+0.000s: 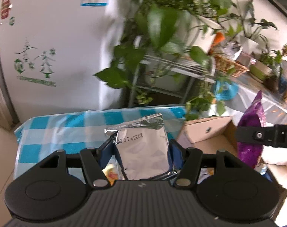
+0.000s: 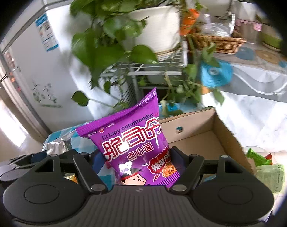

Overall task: Organize snacks
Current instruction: 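Lift the silver pack with the left tool while the right tool carries the purple bag to the box, then open the left tool over the box while the right tool releases the purple bag inside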

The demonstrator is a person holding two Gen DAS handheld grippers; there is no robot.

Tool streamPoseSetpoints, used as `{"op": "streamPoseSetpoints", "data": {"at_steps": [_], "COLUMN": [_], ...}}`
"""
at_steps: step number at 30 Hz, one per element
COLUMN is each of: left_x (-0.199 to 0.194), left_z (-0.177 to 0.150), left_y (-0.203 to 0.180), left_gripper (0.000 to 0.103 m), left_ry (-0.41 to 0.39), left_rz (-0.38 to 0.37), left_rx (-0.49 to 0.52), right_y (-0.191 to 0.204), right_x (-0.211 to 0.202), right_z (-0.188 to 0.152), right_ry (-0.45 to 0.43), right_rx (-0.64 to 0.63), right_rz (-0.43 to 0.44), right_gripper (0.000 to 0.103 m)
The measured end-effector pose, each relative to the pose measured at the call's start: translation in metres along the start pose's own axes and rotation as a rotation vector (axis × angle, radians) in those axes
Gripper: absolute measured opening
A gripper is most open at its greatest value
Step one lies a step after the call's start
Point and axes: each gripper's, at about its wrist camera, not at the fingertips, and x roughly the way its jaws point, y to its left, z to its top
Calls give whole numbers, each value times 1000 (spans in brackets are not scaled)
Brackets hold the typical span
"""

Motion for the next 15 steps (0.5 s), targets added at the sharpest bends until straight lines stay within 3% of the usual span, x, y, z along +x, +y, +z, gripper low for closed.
{"op": "streamPoseSetpoints", "data": {"at_steps": [8,15], "left_x": [3,14], "left_z": [4,-4], "left_y": [-50,-91], "left_gripper": [62,62], "left_ry": [5,54], "left_rz": [-103,-200], "left_rx": [29,69], "right_y": [-35,-66], "right_x": [-15,-25], "right_z": [4,4], "right_ry": [-42,-59], "right_rx": [77,166], "right_rz": [-27,-54], "right_gripper": [78,78]}}
